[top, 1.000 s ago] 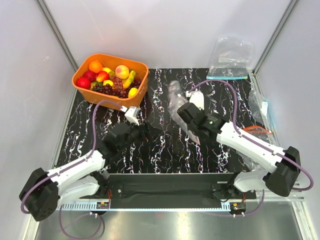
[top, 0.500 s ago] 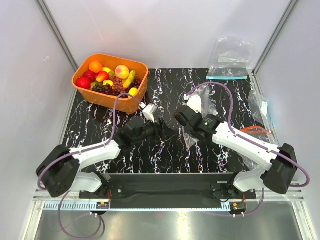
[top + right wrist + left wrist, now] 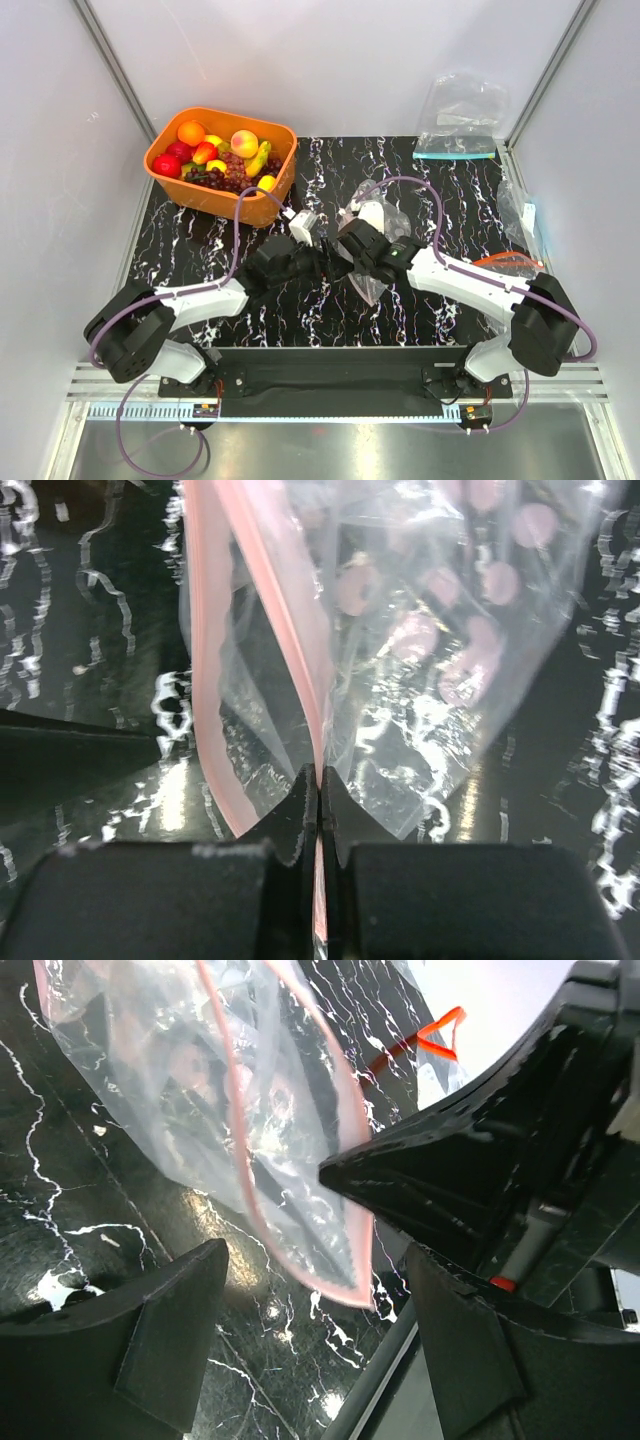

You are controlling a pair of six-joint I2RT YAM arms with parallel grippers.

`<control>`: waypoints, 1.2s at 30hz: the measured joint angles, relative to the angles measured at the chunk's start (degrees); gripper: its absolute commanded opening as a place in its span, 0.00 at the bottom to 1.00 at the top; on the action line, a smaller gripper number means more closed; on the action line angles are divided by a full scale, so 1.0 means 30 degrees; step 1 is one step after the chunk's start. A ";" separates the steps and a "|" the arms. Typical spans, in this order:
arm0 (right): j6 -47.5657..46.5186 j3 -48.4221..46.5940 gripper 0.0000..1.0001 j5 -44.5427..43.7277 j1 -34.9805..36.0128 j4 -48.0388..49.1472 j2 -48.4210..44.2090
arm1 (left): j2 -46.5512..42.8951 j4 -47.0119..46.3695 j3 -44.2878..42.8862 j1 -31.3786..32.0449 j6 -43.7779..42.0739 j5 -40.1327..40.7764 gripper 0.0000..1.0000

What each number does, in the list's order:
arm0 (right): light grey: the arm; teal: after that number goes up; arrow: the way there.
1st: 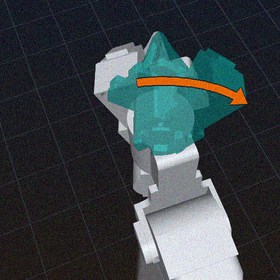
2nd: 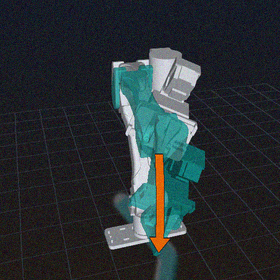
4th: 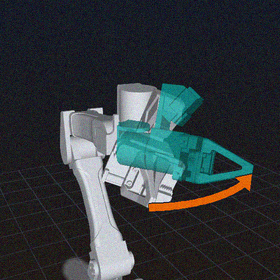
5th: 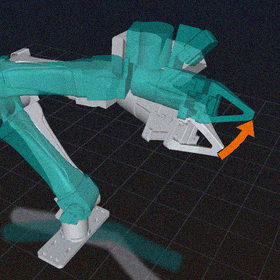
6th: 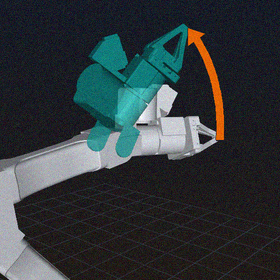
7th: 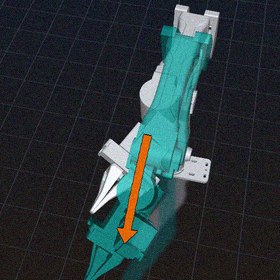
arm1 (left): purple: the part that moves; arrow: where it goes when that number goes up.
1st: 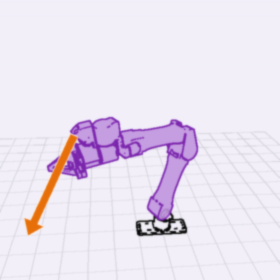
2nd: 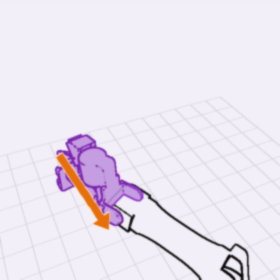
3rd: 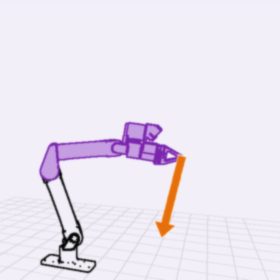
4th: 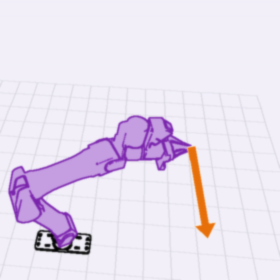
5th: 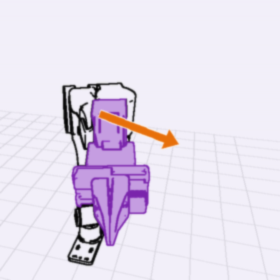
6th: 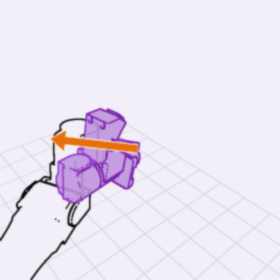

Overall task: Place the food in the zip-top bag and seal the zipper
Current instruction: Pick up the zipper food storage bag at the center of the board, then adjust the zipper food storage bag at the center of the board.

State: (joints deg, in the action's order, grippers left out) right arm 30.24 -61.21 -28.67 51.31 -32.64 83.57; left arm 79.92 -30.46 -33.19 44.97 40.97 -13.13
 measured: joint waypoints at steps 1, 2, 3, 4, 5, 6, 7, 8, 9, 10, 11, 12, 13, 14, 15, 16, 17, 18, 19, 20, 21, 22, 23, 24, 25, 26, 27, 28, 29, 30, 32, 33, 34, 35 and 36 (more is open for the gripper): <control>-0.0022 0.0087 0.00 0.0277 0.0007 0.0313 0.0000 | -0.0095 0.0051 0.0044 0.0000 -0.0007 0.0080 0.73; -0.0066 0.0146 0.00 0.0474 0.0007 0.0546 0.0000 | -0.0138 0.0058 0.0058 0.0000 -0.0044 0.0168 0.69; -0.0109 0.0168 0.00 0.0663 0.0007 0.0721 0.0000 | -0.0153 0.0124 0.0058 0.0000 -0.0066 0.0306 0.68; -0.0138 0.0168 0.00 0.0838 0.0007 0.0925 0.0000 | -0.0153 0.0248 0.0058 0.0000 -0.0124 0.0510 0.67; -0.0153 0.0168 0.00 0.0969 0.0007 0.1129 0.0000 | -0.0153 0.0393 0.0058 0.0000 -0.0124 0.0729 0.66; -0.0160 0.0168 0.00 0.1093 0.0007 0.1297 0.0000 | -0.0153 0.0627 0.0058 0.0000 -0.0124 0.1093 0.65; -0.0160 0.0168 0.00 0.1180 0.0007 0.1421 0.0000 | -0.0153 0.0831 0.0058 0.0000 -0.0117 0.1377 0.65; -0.0160 0.0168 0.00 0.1319 0.0007 0.1530 0.0000 | -0.0153 0.1005 0.0058 0.0000 -0.0102 0.1668 0.65; -0.0168 0.0168 0.00 0.1457 0.0007 0.1596 0.0000 | -0.0146 0.1158 0.0058 0.0000 -0.0058 0.1989 0.64; -0.0168 0.0168 0.00 0.1530 0.0007 0.1661 0.0000 | -0.0138 0.1290 0.0058 0.0000 -0.0022 0.2193 0.64; -0.0175 0.0168 0.00 0.1617 0.0007 0.1683 0.0000 | -0.0117 0.1392 0.0058 0.0000 0.0015 0.2477 0.64; -0.0189 0.0168 0.00 0.1763 0.0007 0.1727 0.0000 | -0.0095 0.1450 0.0058 0.0000 0.0029 0.2688 0.64; -0.0211 0.0168 0.00 0.1945 0.0007 0.1800 0.0000 | -0.0080 0.1545 0.0058 0.0000 0.0036 0.2907 0.63; -0.0226 0.0175 0.00 0.2011 0.0007 0.1865 0.0000 | -0.0080 0.1632 0.0058 0.0000 0.0044 0.3118 0.62; -0.0226 0.0189 0.00 0.2149 0.0007 0.1960 -0.0015 | -0.0051 0.1705 0.0058 0.0000 0.0029 0.3381 0.60; -0.0233 0.0219 0.00 0.2324 0.0007 0.2076 -0.0015 | 0.0015 0.1814 0.0022 0.0000 0.0022 0.3650 0.56; -0.0233 0.0270 0.00 0.2492 0.0015 0.2186 -0.0015 | 0.0138 0.2171 -0.0146 0.0000 0.0029 0.4022 0.52; -0.0233 0.0313 0.00 0.2630 0.0015 0.2259 -0.0022 | 0.0270 0.2484 -0.0328 0.0000 0.0044 0.4284 0.50; -0.0226 0.0401 0.00 0.2834 0.0015 0.2375 -0.0051 | 0.0539 0.2827 -0.0619 -0.0015 0.0022 0.4554 0.43; -0.0226 0.0481 0.01 0.3024 0.0015 0.2484 -0.0109 | 0.0889 0.3009 -0.0947 -0.0087 0.0087 0.4692 0.38; -0.0240 0.0561 0.03 0.3249 0.0015 0.2557 -0.0204 | 0.1246 0.3045 -0.1217 -0.0160 0.0095 0.4714 0.30; -0.0262 0.0619 0.09 0.3453 0.0015 0.2601 -0.0306 | 0.1574 0.3031 -0.1443 -0.0226 0.0117 0.4714 0.13; -0.0328 0.0634 0.33 0.3745 0.0015 0.2608 -0.0386 | 0.1880 0.3067 -0.1625 -0.0299 0.0095 0.4692 0.04; -0.0357 0.0634 0.40 0.3978 0.0015 0.2637 -0.0452 | 0.2186 0.3147 -0.1807 -0.0364 0.0051 0.4670 0.00; -0.0612 0.0634 0.48 0.4313 0.0022 0.2659 -0.0532 | 0.2463 0.3315 -0.2004 -0.0393 -0.0087 0.4663 0.00; -0.0780 0.0634 0.57 0.4452 0.0029 0.2623 -0.0619 | 0.2739 0.3592 -0.2229 -0.0444 -0.0175 0.4670 0.00; -0.0954 0.0634 0.61 0.4459 0.0029 0.2579 -0.0736 | 0.3009 0.3832 -0.2419 -0.0503 -0.0226 0.4656 0.00; -0.1100 0.0634 0.63 0.4459 0.0029 0.2499 -0.0874 | 0.3198 0.3876 -0.2484 -0.0561 -0.0240 0.4641 0.00; -0.1268 0.0634 0.64 0.4408 0.0015 0.2419 -0.1115 | 0.3395 0.3876 -0.2492 -0.0641 -0.0233 0.4524 0.00; -0.1399 0.0634 0.65 0.4386 -0.0029 0.2346 -0.1486 | 0.3555 0.3847 -0.2441 -0.0772 -0.0226 0.4291 0.00; -0.1537 0.0612 0.65 0.4408 -0.0372 0.2164 -0.2178 | 0.3614 0.3628 -0.2127 -0.0954 -0.0168 0.3942 0.00; -0.1566 0.0568 0.70 0.4408 -0.0765 0.2047 -0.2579 | 0.3614 0.3417 -0.1865 -0.1020 -0.0138 0.3774 0.00; -0.1574 0.0474 0.73 0.4379 -0.1304 0.1960 -0.2892 | 0.3636 0.3257 -0.1632 -0.1093 -0.0131 0.3563 0.00; -0.1596 0.0277 0.75 0.4364 -0.1967 0.1800 -0.3082 | 0.3665 0.3060 -0.1428 -0.1137 -0.0124 0.3337 0.00; -0.1603 0.0051 0.77 0.4269 -0.2667 0.1749 -0.3147 | 0.3687 0.2812 -0.1217 -0.1151 -0.0124 0.3104 0.00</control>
State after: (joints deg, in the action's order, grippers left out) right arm 25.43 -61.06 -15.86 43.31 -27.40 74.13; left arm 90.98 -22.02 -36.84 41.52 40.60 -3.81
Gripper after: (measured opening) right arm 0.737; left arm 0.012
